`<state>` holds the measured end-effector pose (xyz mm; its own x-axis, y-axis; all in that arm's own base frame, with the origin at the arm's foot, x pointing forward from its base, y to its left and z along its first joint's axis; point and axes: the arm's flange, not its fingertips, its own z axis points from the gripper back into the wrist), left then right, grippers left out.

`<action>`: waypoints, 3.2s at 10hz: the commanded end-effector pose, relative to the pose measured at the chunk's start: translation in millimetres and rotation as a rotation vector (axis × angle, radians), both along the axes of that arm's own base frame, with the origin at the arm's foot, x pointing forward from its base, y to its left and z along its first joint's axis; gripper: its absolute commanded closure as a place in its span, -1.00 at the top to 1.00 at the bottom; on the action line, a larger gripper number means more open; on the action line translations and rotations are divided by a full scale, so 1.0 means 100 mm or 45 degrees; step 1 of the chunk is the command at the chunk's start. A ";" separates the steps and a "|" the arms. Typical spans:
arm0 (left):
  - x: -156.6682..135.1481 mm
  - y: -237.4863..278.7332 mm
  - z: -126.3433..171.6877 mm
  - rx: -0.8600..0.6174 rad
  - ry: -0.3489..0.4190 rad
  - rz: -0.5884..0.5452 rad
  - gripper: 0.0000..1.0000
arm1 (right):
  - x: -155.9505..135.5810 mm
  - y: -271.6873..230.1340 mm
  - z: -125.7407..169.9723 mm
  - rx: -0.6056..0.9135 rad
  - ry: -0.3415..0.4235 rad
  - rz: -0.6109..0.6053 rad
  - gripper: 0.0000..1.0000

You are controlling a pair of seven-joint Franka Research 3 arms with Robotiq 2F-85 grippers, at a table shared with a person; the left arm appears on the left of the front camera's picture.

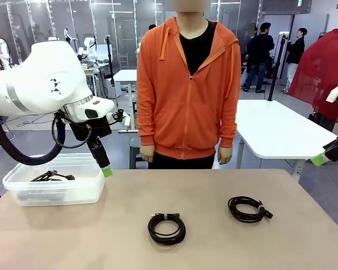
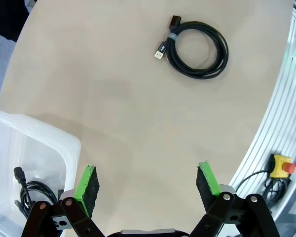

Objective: Organize and store the cables.
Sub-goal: Place the USB Extension Cable into the Organizing box.

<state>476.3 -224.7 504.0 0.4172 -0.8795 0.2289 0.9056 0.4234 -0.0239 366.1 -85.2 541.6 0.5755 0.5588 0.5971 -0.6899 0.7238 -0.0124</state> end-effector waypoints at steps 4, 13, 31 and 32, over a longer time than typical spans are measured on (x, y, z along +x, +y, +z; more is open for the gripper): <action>-0.08 0.03 -0.15 -0.051 -0.002 -0.078 1.00 | 0.14 0.06 0.33 -0.100 0.062 0.129 1.00; 0.36 -0.61 -0.32 0.138 0.077 -0.054 1.00 | 0.03 0.05 0.34 -0.063 0.031 0.097 1.00; 0.51 -2.00 -1.87 0.203 -0.009 -0.458 1.00 | 0.03 0.05 0.34 -0.063 0.031 0.097 1.00; 0.52 -2.01 -1.92 0.181 0.010 -0.482 1.00 | 0.03 0.05 0.34 -0.063 0.031 0.097 1.00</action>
